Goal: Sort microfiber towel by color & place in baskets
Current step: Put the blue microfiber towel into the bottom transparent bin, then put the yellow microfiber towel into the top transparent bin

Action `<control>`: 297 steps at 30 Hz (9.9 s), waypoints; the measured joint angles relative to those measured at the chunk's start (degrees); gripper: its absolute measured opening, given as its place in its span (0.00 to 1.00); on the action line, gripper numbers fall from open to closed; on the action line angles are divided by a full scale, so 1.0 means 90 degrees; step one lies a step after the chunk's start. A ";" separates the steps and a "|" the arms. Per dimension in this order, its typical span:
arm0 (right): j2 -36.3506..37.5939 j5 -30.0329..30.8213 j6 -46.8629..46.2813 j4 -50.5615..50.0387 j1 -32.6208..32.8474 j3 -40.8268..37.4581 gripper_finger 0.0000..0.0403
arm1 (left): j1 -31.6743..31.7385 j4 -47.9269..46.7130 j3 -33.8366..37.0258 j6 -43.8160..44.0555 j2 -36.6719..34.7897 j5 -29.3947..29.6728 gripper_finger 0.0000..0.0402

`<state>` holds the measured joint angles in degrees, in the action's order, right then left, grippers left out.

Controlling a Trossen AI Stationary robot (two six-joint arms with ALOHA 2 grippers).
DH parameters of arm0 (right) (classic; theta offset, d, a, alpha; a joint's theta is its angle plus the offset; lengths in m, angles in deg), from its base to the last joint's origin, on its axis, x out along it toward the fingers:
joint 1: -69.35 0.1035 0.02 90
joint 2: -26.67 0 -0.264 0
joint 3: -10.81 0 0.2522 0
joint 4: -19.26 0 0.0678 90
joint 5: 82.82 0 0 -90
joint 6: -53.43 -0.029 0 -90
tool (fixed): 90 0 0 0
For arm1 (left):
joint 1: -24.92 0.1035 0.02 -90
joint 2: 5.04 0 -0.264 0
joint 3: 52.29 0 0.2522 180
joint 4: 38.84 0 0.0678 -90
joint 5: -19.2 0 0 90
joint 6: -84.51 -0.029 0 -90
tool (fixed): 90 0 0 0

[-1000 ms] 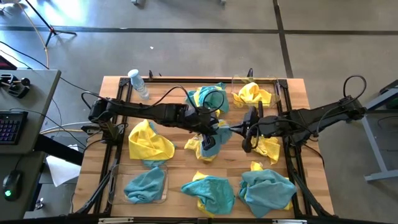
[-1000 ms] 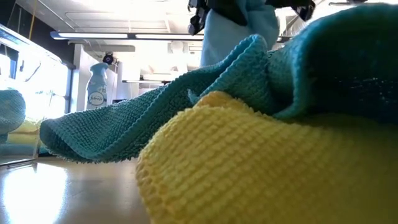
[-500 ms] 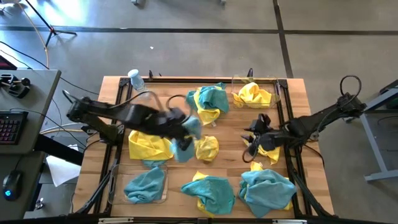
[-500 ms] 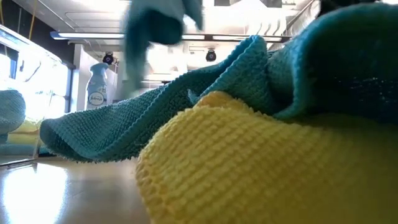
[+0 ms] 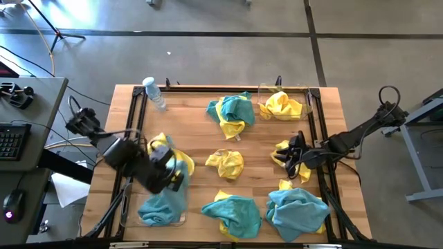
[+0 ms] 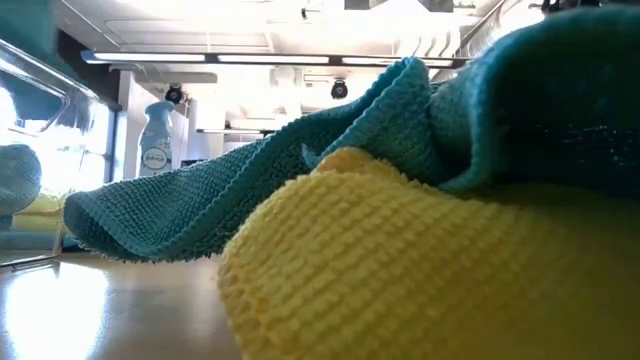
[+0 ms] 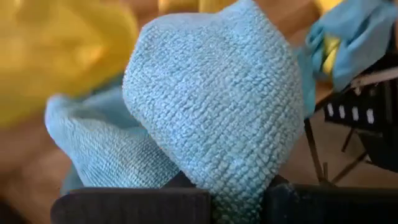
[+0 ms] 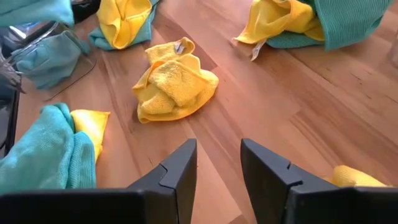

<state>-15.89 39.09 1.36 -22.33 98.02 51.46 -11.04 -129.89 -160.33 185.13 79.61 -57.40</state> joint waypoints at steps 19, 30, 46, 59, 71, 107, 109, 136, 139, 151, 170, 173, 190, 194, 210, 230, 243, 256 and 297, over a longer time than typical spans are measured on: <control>0.0085 -0.0047 0.0074 -0.0010 -0.0086 -0.0043 0.29 | -0.1141 -0.1376 0.0315 0.2936 0.0728 0.0109 0.00; 0.0085 -0.0064 -0.0066 0.0033 -0.0085 -0.0044 0.29 | -0.1340 -0.0666 0.0403 0.2839 0.2065 -0.1282 0.00; 0.0083 -0.0067 -0.0068 0.0196 -0.0102 -0.0043 0.29 | -0.1603 0.0314 0.1031 0.3320 0.2545 -0.1427 0.00; 0.0083 -0.0286 -0.0237 0.0536 -0.0102 -0.0044 0.29 | -0.1405 0.2410 0.3246 0.3659 0.1447 -0.0767 0.01; 0.0063 -0.0333 -0.0237 0.1008 -0.0102 -0.0045 0.29 | -0.1375 0.3619 0.4221 0.3611 0.1426 -0.1078 0.03; 0.0058 -0.0124 0.0124 0.0981 -0.0103 -0.0045 0.29 | -0.1512 0.2765 0.3837 0.3500 -0.0952 -0.1343 0.39; 0.0058 -0.0125 0.0118 0.0981 -0.0102 -0.0045 0.29 | -0.1506 0.2607 0.3557 0.3479 -0.0886 -0.1196 0.39; 0.0056 -0.0007 -0.0046 0.0981 -0.0104 -0.0045 0.29 | -0.1807 0.1255 0.3203 0.3643 0.1643 -0.2316 0.39; 0.0057 0.0006 -0.0046 0.0981 -0.0102 -0.0045 0.29 | -0.1807 0.1294 0.3203 0.3645 0.1836 -0.2334 0.39; 0.0058 0.0006 -0.0044 0.0981 -0.0103 -0.0045 0.29 | -0.1798 0.0672 0.2702 0.3796 0.1530 -0.2383 0.39; 0.0058 0.0006 0.0121 0.1043 -0.0102 -0.0045 0.29 | -0.1361 -0.0217 0.1875 0.2450 0.0504 -0.0854 0.39; 0.0056 0.0006 0.0122 0.1142 -0.0104 -0.0045 0.29 | -0.1065 0.0015 0.1875 0.1003 0.0467 0.0026 0.39; 0.0058 0.0593 0.0501 0.2507 -0.0102 -0.0045 0.29 | 0.1462 0.1375 0.2126 -0.6528 0.0369 0.1100 0.39; -0.0021 0.0647 0.0307 0.2594 -0.0102 -0.0042 0.29 | 0.1881 0.2488 0.2966 -0.7396 -0.0007 0.0928 0.39; -0.2602 -0.0462 0.1152 -0.0055 -0.1408 0.3186 0.29 | 0.3037 0.5116 0.5915 -0.8678 -0.2801 0.0044 0.39; -0.7708 -0.2735 0.1954 -0.2927 -0.2485 0.7301 0.29 | 0.4060 0.5155 0.6244 -0.9586 -0.4619 -0.0052 0.39; -0.9134 -0.3426 0.1639 -0.2863 -0.2536 0.7361 0.28 | 0.4057 0.5148 0.6244 -0.9526 -0.4754 -0.0222 0.39; -0.8007 -0.2334 0.1625 -0.3264 -0.2521 0.7335 0.02 | 0.4048 0.5141 0.6241 -0.9414 -0.4754 -0.0391 0.39; -0.3152 -0.1737 0.4032 -0.3060 -0.7595 0.4553 0.00 | 0.4053 0.5961 0.6237 -0.8464 -0.4742 0.0909 0.39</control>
<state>-44.26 23.45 37.65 -49.87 29.66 92.43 25.43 -76.24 -104.20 108.95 36.93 -49.22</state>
